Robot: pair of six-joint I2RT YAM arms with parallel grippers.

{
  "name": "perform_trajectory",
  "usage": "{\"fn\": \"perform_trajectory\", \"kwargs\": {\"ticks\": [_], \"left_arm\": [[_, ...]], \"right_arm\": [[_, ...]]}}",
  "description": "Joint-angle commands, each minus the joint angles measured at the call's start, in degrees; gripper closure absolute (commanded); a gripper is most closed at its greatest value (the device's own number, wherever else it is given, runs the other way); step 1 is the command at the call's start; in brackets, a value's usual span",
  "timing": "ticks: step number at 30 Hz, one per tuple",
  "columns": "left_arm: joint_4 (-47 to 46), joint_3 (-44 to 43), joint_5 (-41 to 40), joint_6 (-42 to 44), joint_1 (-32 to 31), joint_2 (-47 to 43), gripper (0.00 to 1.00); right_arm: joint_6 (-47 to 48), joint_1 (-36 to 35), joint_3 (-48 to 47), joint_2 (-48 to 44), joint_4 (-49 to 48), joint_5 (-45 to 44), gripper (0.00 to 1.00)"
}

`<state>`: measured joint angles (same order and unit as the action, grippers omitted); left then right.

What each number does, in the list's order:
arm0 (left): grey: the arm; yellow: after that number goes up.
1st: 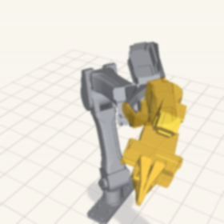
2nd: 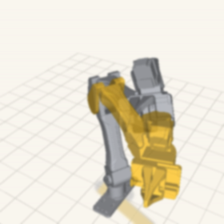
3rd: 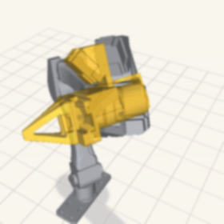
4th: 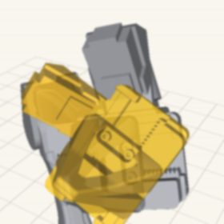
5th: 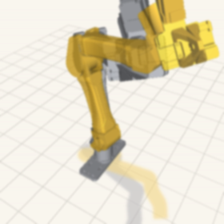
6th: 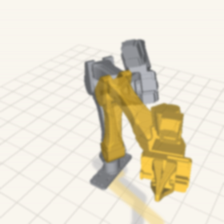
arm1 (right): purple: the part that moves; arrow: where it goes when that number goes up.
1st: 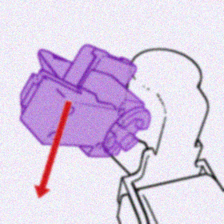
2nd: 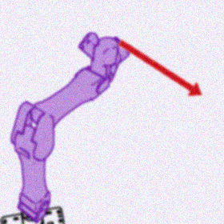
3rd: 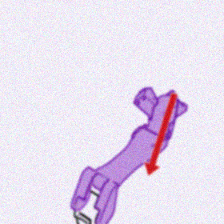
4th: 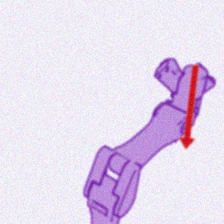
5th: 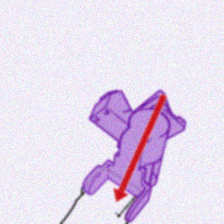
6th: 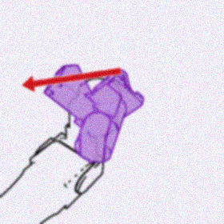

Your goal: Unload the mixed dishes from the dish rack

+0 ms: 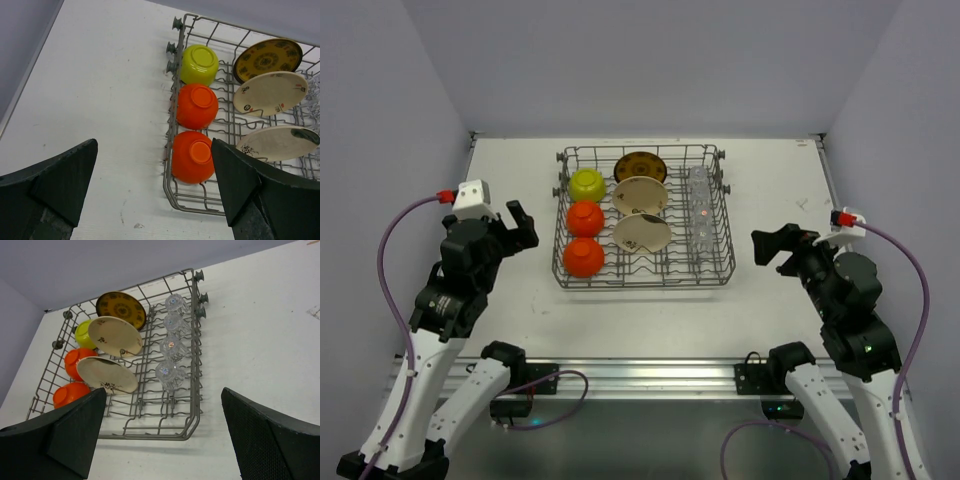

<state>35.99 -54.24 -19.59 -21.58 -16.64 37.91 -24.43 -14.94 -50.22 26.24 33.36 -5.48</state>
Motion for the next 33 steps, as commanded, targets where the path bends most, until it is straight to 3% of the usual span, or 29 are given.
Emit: {"fn": "perform_trajectory", "kwargs": {"ticks": [1,7,14,17,18,21,24,28,33], "left_arm": [[-2.85,1.15,-2.9,-1.09,-0.23,-0.03,0.0],[-3.11,2.55,-4.66,-1.27,-0.23,-0.82,0.0],[-4.87,5.19,-5.72,-1.09,-0.23,-1.87,0.0],[-5.93,6.95,-5.8,-1.18,-0.23,-2.49,0.0],[-6.28,7.3,-5.63,-1.18,-0.23,-2.4,0.0],[-6.45,7.39,-5.45,-1.09,-0.23,-2.23,0.0],[-6.63,7.57,-4.23,-1.09,-0.23,-2.32,0.0],[-6.98,8.27,-2.38,-0.57,-0.14,-2.49,0.0],[-7.16,8.36,-1.33,-0.39,-0.23,-2.75,0.0]], "right_arm": [[-0.36,0.17,-0.23,0.65,-2.08,-1.38,0.01],[-0.1,0.26,-1.55,3.91,-1.28,-2.35,0.01],[0.52,0.17,0.64,4.08,-7.78,5.82,0.01],[2.01,0.26,2.74,4.52,-14.01,15.2,0.01],[2.36,0.26,3.71,4.61,-16.29,24.45,0.01],[0.35,0.26,6.88,6.19,-28.77,38.81,0.01],[-0.89,0.26,6.1,11.27,-35.82,42.73,0.01],[7.98,0.17,0.66,22.16,-35.74,49.6,0.01],[22.38,-3.42,-10.15,36.06,-25.83,42.06,0.01]]}}
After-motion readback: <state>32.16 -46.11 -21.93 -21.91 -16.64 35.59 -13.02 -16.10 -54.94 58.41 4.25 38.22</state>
